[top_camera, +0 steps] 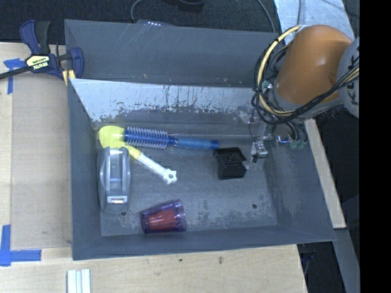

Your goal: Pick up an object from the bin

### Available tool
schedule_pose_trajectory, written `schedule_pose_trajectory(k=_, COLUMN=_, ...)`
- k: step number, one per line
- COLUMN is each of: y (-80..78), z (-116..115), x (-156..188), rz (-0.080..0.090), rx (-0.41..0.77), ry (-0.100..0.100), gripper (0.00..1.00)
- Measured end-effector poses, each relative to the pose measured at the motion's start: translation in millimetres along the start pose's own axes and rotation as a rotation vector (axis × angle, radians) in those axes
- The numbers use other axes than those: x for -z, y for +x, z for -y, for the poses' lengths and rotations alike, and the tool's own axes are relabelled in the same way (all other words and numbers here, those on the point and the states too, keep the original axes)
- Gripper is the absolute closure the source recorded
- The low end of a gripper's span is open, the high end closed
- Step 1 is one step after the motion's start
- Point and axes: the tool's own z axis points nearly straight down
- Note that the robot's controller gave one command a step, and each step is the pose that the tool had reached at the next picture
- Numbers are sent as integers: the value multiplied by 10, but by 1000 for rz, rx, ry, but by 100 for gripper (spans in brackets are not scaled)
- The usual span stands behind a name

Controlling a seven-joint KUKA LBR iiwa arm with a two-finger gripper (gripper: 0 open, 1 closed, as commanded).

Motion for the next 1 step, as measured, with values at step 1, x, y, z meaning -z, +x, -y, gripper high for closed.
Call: schedule_pose_trajectory(k=1, y=55, z=25, x=-579, rz=1, rx=217, ry=1, gripper=0)
